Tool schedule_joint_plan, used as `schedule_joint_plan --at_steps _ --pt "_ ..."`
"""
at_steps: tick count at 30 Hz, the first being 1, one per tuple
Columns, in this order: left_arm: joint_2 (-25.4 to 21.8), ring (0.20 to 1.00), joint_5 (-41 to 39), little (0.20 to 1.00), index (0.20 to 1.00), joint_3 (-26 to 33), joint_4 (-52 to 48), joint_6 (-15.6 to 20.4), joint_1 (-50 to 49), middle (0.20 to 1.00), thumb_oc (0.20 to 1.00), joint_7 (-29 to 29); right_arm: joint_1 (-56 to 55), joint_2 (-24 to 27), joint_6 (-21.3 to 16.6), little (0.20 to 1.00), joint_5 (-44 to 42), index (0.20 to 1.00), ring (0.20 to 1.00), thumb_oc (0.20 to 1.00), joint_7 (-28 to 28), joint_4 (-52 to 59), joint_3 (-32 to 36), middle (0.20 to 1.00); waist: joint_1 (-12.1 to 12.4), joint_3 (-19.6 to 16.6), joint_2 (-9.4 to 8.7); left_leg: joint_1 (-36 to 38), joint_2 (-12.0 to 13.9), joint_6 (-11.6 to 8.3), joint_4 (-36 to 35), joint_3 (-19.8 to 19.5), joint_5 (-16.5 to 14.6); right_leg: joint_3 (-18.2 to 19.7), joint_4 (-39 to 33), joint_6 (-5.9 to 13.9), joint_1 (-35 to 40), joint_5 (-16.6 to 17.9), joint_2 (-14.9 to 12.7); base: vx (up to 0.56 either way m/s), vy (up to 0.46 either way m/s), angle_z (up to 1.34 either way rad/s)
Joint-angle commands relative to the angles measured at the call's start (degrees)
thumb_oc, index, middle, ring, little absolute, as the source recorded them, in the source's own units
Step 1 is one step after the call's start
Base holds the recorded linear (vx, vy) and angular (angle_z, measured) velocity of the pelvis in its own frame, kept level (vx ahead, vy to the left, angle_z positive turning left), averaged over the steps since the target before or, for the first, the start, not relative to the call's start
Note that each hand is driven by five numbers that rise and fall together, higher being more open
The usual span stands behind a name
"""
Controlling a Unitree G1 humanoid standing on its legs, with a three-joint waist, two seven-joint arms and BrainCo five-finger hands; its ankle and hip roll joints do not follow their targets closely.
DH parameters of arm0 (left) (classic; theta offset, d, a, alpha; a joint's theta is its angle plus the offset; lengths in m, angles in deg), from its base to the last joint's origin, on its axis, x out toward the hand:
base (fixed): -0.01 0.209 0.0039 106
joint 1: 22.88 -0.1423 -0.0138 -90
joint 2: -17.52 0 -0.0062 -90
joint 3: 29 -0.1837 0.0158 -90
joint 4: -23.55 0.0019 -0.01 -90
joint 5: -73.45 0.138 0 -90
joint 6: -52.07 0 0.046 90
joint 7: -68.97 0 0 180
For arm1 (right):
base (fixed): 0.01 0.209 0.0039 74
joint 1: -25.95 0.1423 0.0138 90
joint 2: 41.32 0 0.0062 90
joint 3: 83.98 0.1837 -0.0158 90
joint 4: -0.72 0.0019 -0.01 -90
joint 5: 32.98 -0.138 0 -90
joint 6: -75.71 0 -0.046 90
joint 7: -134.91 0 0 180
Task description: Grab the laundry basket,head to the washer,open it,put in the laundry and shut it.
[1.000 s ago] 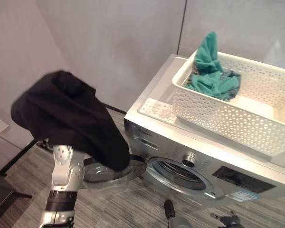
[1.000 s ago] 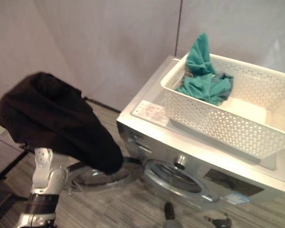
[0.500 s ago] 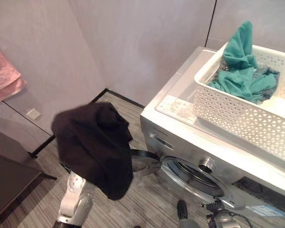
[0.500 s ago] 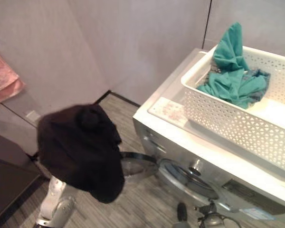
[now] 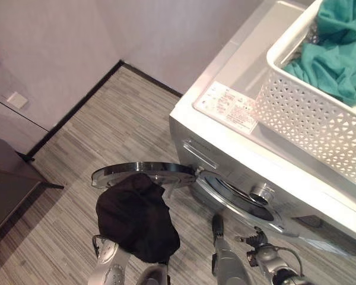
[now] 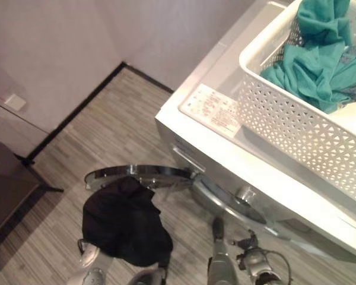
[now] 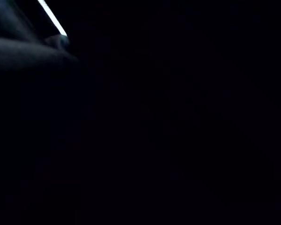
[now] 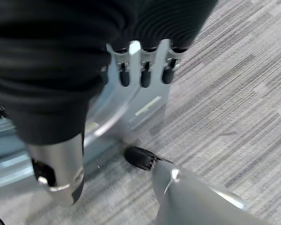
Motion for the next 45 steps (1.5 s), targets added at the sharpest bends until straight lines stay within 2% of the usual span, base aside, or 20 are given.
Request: schedule_joint_plan --at_steps 1,8,14,15,20,21,26,27,33,36,45 --pt "-1.65 0.2 -0.05 0.2 0.2 -0.18 -2.49 2.93 1.61 0.2 0.2 0.09 -1.78 -1.27 -0.43 1.0 -4.26 1.0 1.0 1.0 0.49 -5.9 2.9 1.0 -0.23 0.24 -2.82 -2.3 2.23 0.83 3.1 3.37 -0.93 1.56 1.46 5.38 3.4 -7.3 -7.24 -0.04 -0.013 0.09" --pt "-0.85 0.2 -0.14 0.2 0.2 -1.67 0.49 2.25 5.47 0.2 0.2 0.35 -8.42 -1.08 0.26 1.0 -6.74 1.0 1.0 1.0 -1.32 -12.09 6.56 1.0 -2.36 1.42 -4.56 -5.63 1.7 1.01 5.79 3.71 -2.21 2.3 1.57 5.74 0.56 -6.44 -7.47 -0.03 0.003 0.0" --pt "0.21 0.2 0.86 0.2 0.2 -4.5 4.86 2.94 13.4 0.2 0.2 -0.67 -10.34 -2.38 1.7 1.0 -3.19 1.0 1.0 1.0 -3.0 -14.45 4.27 1.0 -5.13 3.91 -8.35 -13.29 -0.71 2.27 16.99 5.75 -7.44 6.62 1.82 6.69 -5.54 -3.89 -7.8 -0.12 0.039 -0.22" --pt "0.21 0.2 0.86 0.2 0.2 -4.5 4.89 2.95 13.44 0.2 0.2 -0.67 -10.31 -2.39 1.7 1.0 -3.19 1.0 1.0 1.0 -3.0 -14.45 4.28 1.0 -5.09 3.83 -8.34 -13.56 -0.7 2.29 17.31 5.78 -7.6 6.68 1.87 6.71 -5.71 -3.89 -7.78 -0.1 0.041 -0.26" --pt "0.15 0.2 2.34 0.2 0.2 -5.4 10.13 3.2 18.06 0.2 0.2 -1.26 -9.82 -2.65 1.35 1.0 -1.88 1.0 1.0 1.0 -3.92 -13.42 3.32 1.0 -7.19 5.43 -10.82 -20.95 -0.76 4.96 31.76 7.36 -14.91 10.17 6.22 7.34 -11.76 -3.02 -7.54 -0.13 0.038 -0.28" --pt "0.15 0.2 2.34 0.2 0.2 -5.4 10.15 3.21 18.07 0.2 0.2 -1.25 -9.81 -2.64 1.35 1.0 -1.88 1.0 1.0 1.0 -3.92 -13.42 3.32 1.0 -7.18 5.42 -10.8 -21.01 -0.75 4.97 31.83 7.36 -14.95 10.17 6.24 7.34 -11.79 -3.02 -7.52 -0.11 0.05 -0.34" --pt "1.19 0.2 2.55 0.2 0.2 -4.41 16.1 4.08 21.32 0.2 0.2 -2.77 -7.99 -2.76 0.72 1.0 -2.12 1.0 1.0 1.0 -4.39 -10.98 1.65 1.0 -8.34 6.8 -12.43 -24.13 -1.22 7.54 39.72 9.06 -19.71 12.47 9.89 7.91 -16.69 -2.24 -6.59 -0.07 0.077 -0.27" --pt "1.61 0.2 1.98 0.2 0.2 -4.53 16.63 4.46 22.6 0.2 0.2 -3.43 -6.67 -2.54 0.69 1.0 -2.18 1.0 1.0 1.0 -4.09 -10.45 0.84 1.0 -7.88 7.36 -11.61 -25.07 -0.6 8.19 42.56 8.56 -22.98 12.14 11.6 8.24 -17.77 -3.5 -5.49 -0.02 0.064 -0.4" --pt "3.94 0.2 -0.21 0.2 0.2 -6.66 16.98 5.15 26.58 0.2 0.2 -4.83 -2.99 -1.88 0.32 1.0 -5.89 1.0 1.0 1.0 -2.65 -8.81 0.5 1.0 -8.17 8.7 -11.46 -30.11 -1.89 8.71 46.72 7.74 -24.38 11.76 14.12 8.17 -22.42 -3.41 -5.96 -0.05 0.003 -0.09" --pt "5.34 0.2 -0.58 0.2 0.2 -8.62 18.39 5.62 32.27 0.2 0.2 -6.38 1.08 -0.64 -0.66 1.0 -9.6 1.0 1.0 1.0 -0.41 -4.94 -0.43 1.0 -8.55 9.39 -11.56 -33.49 -2.1 8.38 47.95 7.52 -24.54 11.54 15.6 8.03 -26.32 -3.4 -5.98 -0.07 -0.04 0.07" --pt "6.5 0.2 0.83 0.2 0.2 -8.22 23.16 7.51 46.98 0.2 0.2 -10.77 6.17 0.43 -1.88 1.0 -8.29 1.0 1.0 1.0 2.91 6.06 -3.91 1.0 -10.94 8.75 -11.81 -38.99 -1.38 7.34 46.76 6.69 -23.78 11.29 18.25 7.38 -34.33 -4.15 -4.91 0.0 -0.044 0.06"
